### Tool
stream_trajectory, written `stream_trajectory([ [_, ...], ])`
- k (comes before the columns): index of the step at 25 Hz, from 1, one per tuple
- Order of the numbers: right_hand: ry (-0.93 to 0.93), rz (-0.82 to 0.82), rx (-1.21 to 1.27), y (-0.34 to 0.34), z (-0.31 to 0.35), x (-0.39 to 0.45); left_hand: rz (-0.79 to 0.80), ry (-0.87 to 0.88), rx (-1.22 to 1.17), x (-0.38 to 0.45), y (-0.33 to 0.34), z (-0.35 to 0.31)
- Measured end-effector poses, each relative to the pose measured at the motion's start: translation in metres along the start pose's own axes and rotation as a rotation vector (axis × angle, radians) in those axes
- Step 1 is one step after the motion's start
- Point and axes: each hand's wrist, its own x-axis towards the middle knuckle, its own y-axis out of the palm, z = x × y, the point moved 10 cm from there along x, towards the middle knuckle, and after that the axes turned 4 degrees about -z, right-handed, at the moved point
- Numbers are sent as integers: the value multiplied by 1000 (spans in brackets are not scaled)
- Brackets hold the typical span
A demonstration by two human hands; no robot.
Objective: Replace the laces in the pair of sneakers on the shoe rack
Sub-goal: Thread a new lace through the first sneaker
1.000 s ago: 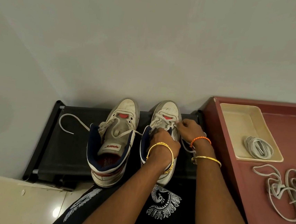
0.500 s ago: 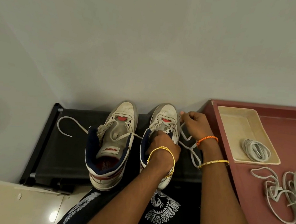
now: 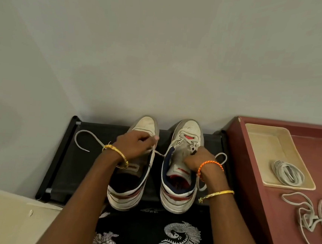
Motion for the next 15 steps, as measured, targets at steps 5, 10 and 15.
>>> stream_trajectory([
  [5,15,-25,130,-12,-13,9,-301,-92,93,-19,-61,41],
  [10,3,-94,168,-17,-11,1,-187,-451,-71,-50,-41,92],
  [15,13,-110,191,-21,-12,-4,-441,-458,62,-62,-68,97],
])
